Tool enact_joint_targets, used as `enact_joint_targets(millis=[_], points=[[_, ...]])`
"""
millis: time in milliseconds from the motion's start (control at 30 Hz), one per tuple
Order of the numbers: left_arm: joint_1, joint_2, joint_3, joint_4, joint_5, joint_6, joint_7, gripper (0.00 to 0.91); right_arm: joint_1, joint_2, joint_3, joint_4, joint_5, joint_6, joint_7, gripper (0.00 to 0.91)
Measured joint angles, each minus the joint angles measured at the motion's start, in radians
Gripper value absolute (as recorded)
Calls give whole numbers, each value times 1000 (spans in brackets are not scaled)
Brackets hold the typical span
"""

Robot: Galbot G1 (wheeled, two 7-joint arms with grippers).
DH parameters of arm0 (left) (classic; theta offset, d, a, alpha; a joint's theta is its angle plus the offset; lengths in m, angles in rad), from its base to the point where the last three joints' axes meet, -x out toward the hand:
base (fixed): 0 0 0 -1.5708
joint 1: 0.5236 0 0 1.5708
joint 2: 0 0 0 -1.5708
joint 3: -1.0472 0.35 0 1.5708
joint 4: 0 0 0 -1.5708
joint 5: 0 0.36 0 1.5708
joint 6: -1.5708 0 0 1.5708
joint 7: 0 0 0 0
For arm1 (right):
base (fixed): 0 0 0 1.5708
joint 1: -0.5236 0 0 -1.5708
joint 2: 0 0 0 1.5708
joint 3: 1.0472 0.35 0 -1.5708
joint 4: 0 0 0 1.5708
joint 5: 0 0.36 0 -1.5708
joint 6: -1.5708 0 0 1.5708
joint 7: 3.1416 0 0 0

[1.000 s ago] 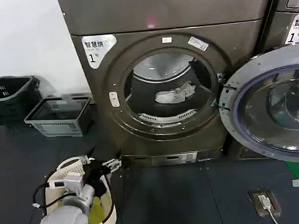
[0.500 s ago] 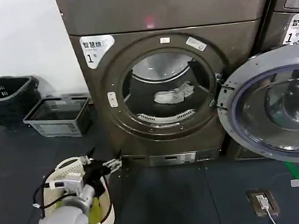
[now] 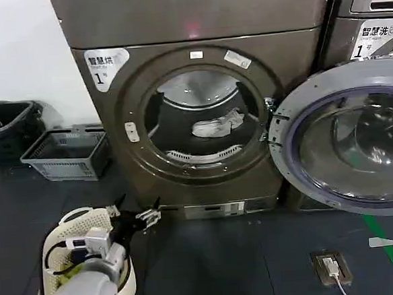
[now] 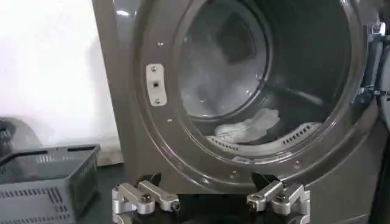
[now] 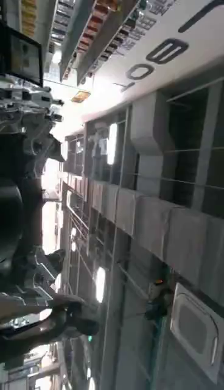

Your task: Grasp the clothes from the dryer.

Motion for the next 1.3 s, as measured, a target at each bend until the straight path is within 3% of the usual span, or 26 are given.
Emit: enact_joint_targets(millis=[1300], points=[[15,-3,-18,-6,-6,0,7,907,20,20,-23,3,-15,17,-7,907]])
